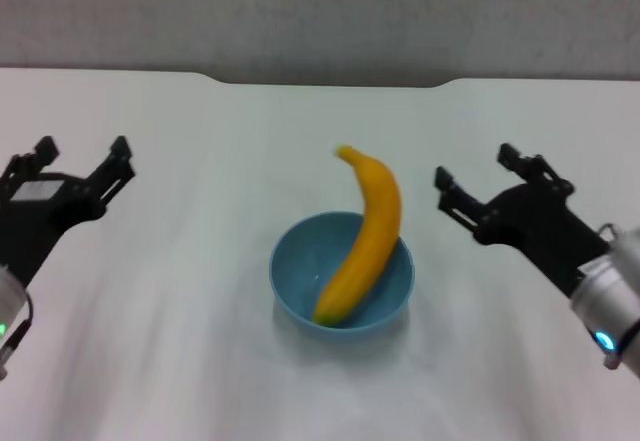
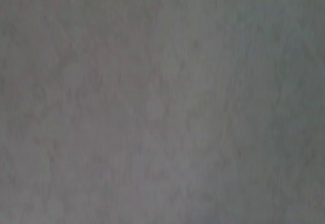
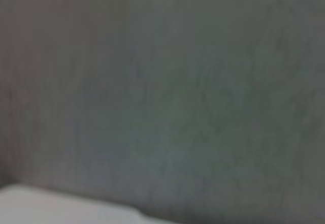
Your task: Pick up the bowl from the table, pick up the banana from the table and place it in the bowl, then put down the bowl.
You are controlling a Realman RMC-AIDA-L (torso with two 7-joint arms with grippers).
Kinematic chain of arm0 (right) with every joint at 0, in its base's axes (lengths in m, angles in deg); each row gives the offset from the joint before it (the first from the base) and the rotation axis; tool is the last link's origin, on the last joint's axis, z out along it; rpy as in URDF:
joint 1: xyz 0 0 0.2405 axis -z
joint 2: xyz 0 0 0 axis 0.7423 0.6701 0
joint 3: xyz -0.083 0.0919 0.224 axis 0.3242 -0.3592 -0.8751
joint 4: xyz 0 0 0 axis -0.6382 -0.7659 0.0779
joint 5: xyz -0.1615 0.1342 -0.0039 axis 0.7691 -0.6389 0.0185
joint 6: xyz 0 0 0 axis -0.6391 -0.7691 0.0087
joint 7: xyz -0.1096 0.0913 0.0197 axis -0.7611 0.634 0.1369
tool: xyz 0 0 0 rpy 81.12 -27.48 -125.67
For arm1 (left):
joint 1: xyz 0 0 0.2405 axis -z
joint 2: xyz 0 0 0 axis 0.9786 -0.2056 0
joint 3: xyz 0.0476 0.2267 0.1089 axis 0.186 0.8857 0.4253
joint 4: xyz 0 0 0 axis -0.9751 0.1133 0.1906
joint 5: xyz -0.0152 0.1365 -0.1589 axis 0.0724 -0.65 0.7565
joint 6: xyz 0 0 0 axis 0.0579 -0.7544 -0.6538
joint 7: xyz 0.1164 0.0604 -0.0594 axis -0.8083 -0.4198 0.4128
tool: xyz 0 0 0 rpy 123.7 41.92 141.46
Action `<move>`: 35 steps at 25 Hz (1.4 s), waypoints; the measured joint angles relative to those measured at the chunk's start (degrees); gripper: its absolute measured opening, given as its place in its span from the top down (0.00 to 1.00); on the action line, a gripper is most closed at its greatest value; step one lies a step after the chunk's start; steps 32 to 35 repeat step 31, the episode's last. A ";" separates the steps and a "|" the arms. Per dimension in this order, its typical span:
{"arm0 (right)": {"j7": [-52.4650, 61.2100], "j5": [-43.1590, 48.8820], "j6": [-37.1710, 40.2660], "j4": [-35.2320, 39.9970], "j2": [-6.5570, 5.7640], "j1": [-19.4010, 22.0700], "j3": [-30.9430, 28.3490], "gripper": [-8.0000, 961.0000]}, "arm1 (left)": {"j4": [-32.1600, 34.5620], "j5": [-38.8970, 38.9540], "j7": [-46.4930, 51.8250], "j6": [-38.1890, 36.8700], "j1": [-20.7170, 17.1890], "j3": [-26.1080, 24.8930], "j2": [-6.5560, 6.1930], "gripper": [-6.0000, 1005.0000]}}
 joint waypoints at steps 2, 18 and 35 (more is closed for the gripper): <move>1.82 0.02 -5.19 4.15 -0.02 -0.77 -0.38 0.08 | 6.19 -0.01 0.27 9.49 0.84 0.25 0.08 0.11; 2.72 -4.85 -33.94 32.68 0.76 -10.16 2.01 0.09 | 42.18 6.61 0.77 39.96 15.82 2.48 0.66 0.11; 1.89 -15.99 -36.58 40.99 0.97 -12.50 7.71 0.10 | 44.19 7.14 3.70 39.43 16.03 4.33 0.90 0.11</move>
